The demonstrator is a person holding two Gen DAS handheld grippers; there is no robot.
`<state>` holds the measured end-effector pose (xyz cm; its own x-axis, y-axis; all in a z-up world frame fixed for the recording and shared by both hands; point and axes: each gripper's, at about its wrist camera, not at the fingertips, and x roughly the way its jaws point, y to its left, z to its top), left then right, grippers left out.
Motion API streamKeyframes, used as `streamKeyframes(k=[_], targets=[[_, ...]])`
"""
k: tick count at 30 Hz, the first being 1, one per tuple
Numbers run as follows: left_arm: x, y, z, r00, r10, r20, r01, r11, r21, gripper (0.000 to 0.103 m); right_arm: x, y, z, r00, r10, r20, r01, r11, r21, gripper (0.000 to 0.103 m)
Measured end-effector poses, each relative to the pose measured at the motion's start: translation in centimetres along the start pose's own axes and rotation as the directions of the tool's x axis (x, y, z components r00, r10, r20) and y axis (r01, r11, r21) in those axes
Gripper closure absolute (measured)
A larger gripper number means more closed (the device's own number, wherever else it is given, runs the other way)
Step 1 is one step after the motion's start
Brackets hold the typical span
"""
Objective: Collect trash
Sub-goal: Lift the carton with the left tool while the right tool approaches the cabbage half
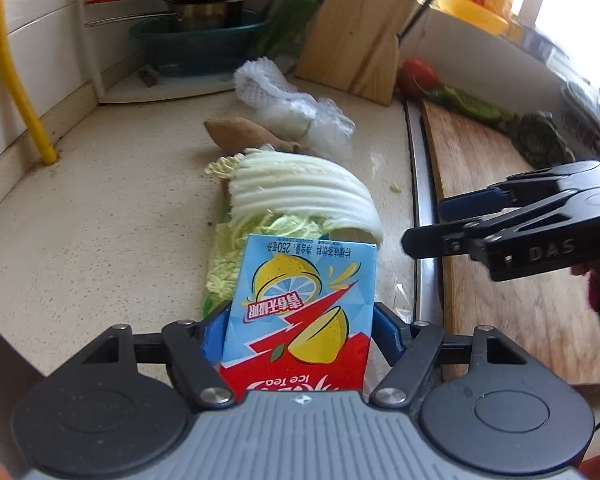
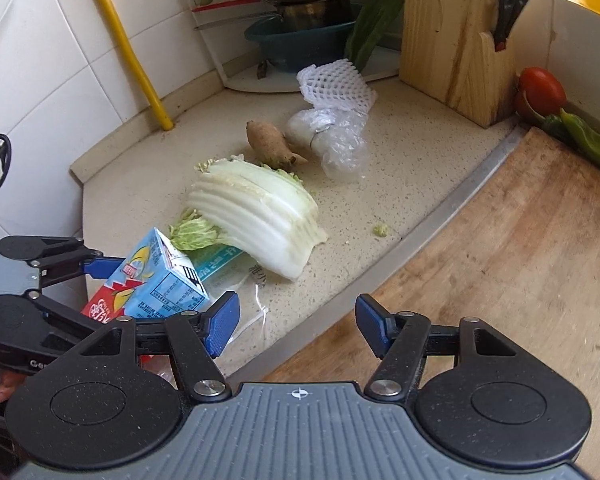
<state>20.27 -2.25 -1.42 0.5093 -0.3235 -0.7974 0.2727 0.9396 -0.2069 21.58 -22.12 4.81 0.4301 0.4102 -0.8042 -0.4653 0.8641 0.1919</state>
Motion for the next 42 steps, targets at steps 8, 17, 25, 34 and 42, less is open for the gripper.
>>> streamKeyframes(k=[8,17,25,34,42], targets=[[-2.8,1.9,-0.4,0.998,0.01,0.063,-0.004,0.995,-0.096,0.035,2.6,1.9,2.5,0.999,0.047,-0.001,-0.046,0.988,-0.146,0.031],[-3.8,2.6,-2.1,0.997,0.018,0.081,-0.004,0.985,-0.174,0.035,6.5,4.1,3.2,1.0,0.014,0.022,-0.007,0.955,-0.298,0.034],[-4.3,2.9,-2.4,0.995,0.017,0.094,0.001,0.982,-0.189,0.036,6.2,3.6,3.7,0.998,-0.013,0.064,0.029,0.967,-0.253,0.043],[-2.4,2.6,-2.7,0.997,0.048,0.069,-0.033,0.978,-0.206,0.037,7.4,6.2,3.5,0.988,-0.074,0.133,0.123,0.902,-0.414,0.039],[-0.7,2.2,-3.1,0.999,0.033,0.003,-0.032,0.984,-0.175,0.038,7.4,6.5,3.8,0.986,-0.082,0.145,0.138,0.887,-0.441,0.035]])
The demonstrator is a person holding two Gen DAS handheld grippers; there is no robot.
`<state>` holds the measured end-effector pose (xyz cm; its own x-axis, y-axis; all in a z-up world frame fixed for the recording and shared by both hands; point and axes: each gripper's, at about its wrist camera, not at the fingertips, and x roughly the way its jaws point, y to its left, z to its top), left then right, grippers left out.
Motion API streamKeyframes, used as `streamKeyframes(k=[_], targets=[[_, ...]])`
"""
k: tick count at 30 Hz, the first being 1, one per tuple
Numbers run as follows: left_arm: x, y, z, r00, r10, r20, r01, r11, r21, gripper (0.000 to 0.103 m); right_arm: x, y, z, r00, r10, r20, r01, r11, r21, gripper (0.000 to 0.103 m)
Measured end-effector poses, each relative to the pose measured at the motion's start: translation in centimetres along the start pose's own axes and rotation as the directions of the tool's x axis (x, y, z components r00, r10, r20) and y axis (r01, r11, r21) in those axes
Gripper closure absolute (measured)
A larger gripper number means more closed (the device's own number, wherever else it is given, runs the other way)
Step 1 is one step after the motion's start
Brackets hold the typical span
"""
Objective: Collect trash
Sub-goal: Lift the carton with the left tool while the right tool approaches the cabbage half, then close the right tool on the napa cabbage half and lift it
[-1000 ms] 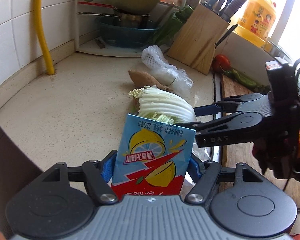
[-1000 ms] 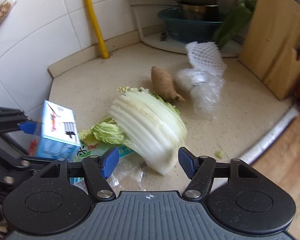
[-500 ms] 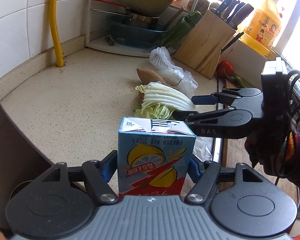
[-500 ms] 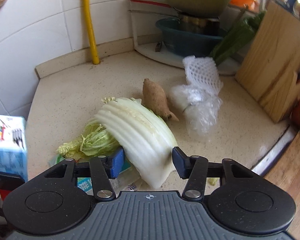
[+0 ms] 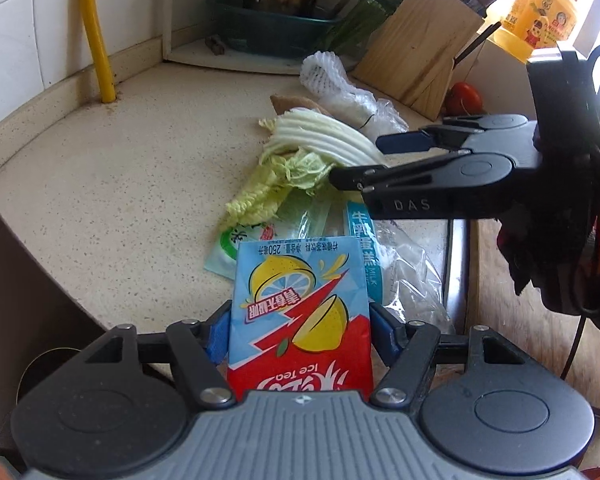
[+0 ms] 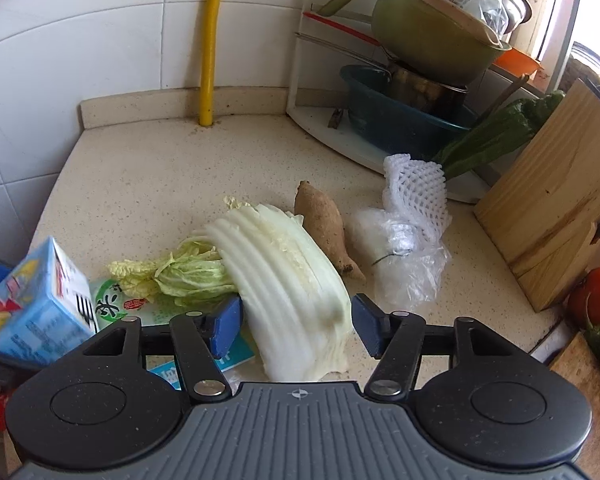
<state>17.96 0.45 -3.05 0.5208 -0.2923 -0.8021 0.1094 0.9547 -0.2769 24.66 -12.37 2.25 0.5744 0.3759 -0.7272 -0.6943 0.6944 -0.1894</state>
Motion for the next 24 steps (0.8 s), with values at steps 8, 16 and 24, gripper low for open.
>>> streamKeyframes(k=[8,16,24], targets=[[0.4,0.8,-0.2,0.999,-0.037,-0.006,0.036,0.998,-0.045,0.038,1.0,-0.7,0.6,0.999,0.053,-0.004,-0.052,0.997,0.054,0.039],[0.3,1.7,-0.2,0.998,-0.06,-0.002,0.059,0.995,-0.078,0.038,-0.8,-6.6,-0.1,0.975,0.22,0.031,-0.211,0.871,0.445,0.054],[0.6,1.1,0.1,0.999,-0.036,-0.002,0.036,0.998,-0.051,0.038,0.6,-9.6,-1.1,0.98,0.197,0.011,-0.167,0.798,0.579,0.056]])
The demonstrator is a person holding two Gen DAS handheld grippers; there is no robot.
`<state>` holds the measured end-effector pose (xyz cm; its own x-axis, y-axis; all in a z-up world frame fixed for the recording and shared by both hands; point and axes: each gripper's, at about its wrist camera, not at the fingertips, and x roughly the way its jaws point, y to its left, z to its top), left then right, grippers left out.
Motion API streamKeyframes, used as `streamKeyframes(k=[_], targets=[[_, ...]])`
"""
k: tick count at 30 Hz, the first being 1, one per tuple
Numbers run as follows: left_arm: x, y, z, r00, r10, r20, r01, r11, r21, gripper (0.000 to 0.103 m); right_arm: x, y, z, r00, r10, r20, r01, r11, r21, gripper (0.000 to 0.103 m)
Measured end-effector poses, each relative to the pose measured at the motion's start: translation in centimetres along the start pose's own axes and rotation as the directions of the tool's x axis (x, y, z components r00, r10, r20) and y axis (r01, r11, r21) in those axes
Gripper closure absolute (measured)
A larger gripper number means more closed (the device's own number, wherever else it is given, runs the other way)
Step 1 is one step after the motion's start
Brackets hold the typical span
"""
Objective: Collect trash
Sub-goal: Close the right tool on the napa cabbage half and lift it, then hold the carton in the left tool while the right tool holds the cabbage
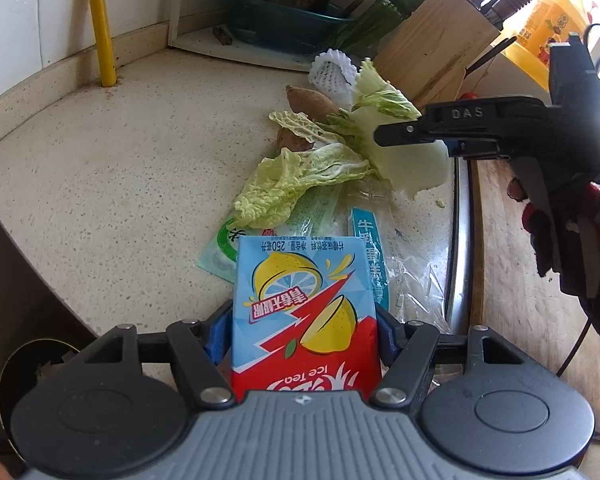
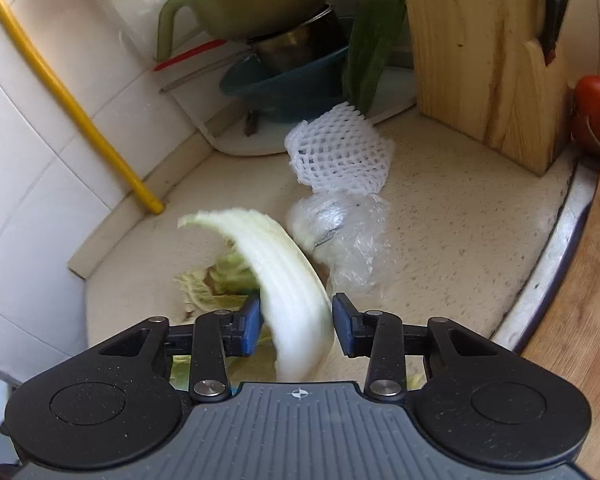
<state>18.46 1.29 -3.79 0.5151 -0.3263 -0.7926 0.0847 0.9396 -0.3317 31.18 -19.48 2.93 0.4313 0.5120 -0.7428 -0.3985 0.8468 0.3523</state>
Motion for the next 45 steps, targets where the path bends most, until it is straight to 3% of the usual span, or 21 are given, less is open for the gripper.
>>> streamKeyframes(k=[2,6,10,13,16,25,45], targets=[[0.0,-0.2,-0.1,1.0,0.008,0.0,-0.008,1.0,0.012,0.038,0.9,0.7,0.1,1.0,-0.018,-0.007,0.018,0.998,-0.057,0.051],[0.0,-0.2,-0.1,1.0,0.006,0.002,-0.006,1.0,0.008,0.038,1.4,1.1,0.3,1.0,0.005,-0.003,-0.005,0.998,-0.065,0.051],[0.0,-0.1,-0.1,1.0,0.003,0.002,-0.003,1.0,0.005,0.038,0.4,0.6,0.0,1.0,-0.001,0.002,0.001,0.999,-0.035,0.064],[0.0,0.0,-0.1,1.0,0.002,0.006,-0.002,1.0,-0.001,0.038,-0.3,-1.0,-0.5,1.0,0.023,-0.007,-0.023,0.998,0.056,0.071],[0.0,0.4,-0.1,1.0,-0.009,0.013,0.01,0.999,-0.032,0.038,-1.7,-3.1,-1.1,0.995,0.099,0.002,-0.097,0.978,0.184,0.073],[-1.0,0.2,0.0,0.999,0.007,0.049,-0.005,0.999,-0.039,0.039,-4.5,-5.4,-3.2,0.991,0.121,0.057,-0.132,0.948,0.29,0.073],[-1.8,-2.5,1.3,0.989,0.118,0.09,-0.121,0.992,0.024,0.038,-7.1,-4.9,-4.6,0.988,0.116,0.105,-0.141,0.953,0.267,0.073]])
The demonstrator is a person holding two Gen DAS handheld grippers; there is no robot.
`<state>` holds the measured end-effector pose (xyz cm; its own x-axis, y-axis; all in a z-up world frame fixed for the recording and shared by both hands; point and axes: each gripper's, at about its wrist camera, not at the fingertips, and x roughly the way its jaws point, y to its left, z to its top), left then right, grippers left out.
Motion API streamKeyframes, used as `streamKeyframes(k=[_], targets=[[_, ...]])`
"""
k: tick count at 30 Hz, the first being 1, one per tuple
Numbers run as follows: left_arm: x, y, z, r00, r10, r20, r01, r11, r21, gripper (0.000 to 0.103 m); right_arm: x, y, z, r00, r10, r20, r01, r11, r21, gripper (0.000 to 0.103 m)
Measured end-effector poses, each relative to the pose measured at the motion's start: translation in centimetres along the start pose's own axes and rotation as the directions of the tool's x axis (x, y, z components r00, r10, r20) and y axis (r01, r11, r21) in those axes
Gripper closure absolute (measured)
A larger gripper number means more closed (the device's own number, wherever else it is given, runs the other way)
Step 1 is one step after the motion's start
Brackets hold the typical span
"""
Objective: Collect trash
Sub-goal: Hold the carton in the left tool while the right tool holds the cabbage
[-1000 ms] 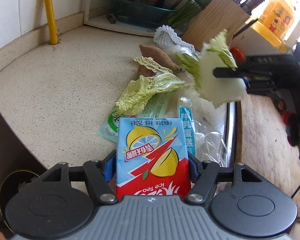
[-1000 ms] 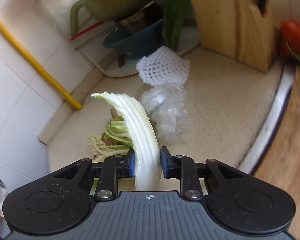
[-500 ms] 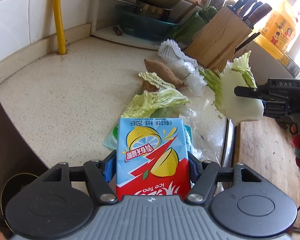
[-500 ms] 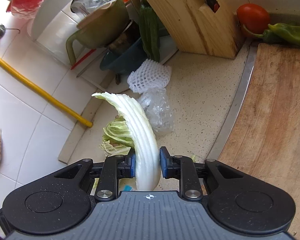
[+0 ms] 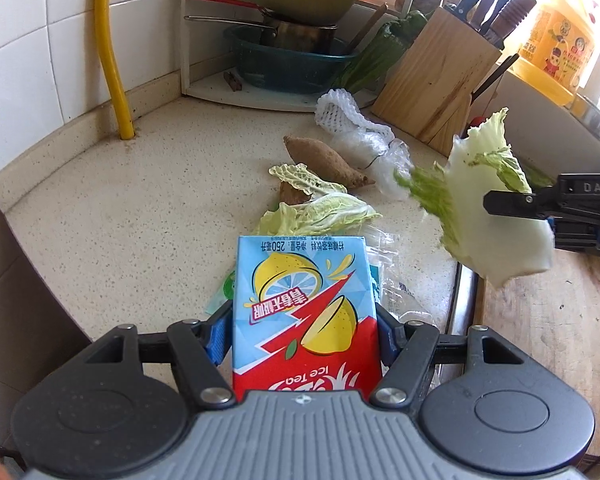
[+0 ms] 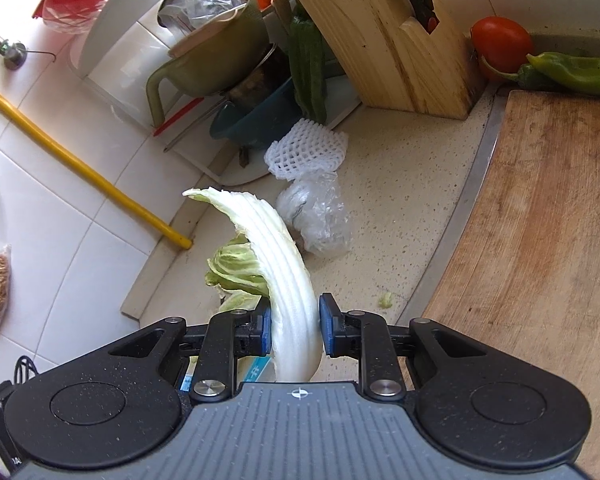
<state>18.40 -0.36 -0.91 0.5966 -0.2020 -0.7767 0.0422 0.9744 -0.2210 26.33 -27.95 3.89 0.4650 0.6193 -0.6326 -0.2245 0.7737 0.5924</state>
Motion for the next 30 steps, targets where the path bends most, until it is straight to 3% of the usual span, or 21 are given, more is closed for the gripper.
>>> streamKeyframes(k=[10,18,22,26,30], targets=[[-0.4,-0.8,-0.3,1.0,0.011,0.009,-0.012,0.999,0.044,0.038,-1.5,0.3,-1.2,1.0,-0.007,0.02,0.007,1.0,-0.013,0.073],[0.8,-1.2,-0.7,0.999,0.029,-0.03,-0.026,0.996,0.082,0.038,-0.4,-0.1,-2.4,0.995,-0.096,-0.026,0.093,0.993,-0.076,0.073],[2.3,-1.3,-1.2,0.997,0.048,-0.053,-0.042,0.994,0.096,0.037,-0.3,0.1,-2.6,0.995,-0.097,-0.033,0.093,0.99,-0.109,0.057],[3.3,-1.3,-1.6,0.995,0.072,-0.062,-0.065,0.993,0.098,0.028,0.1,0.4,-2.8,0.995,-0.093,-0.047,0.087,0.988,-0.125,0.051],[3.4,-1.8,-1.8,0.994,0.094,-0.053,-0.086,0.987,0.132,0.027,0.7,0.5,-2.9,0.995,-0.087,-0.054,0.079,0.987,-0.137,0.047]])
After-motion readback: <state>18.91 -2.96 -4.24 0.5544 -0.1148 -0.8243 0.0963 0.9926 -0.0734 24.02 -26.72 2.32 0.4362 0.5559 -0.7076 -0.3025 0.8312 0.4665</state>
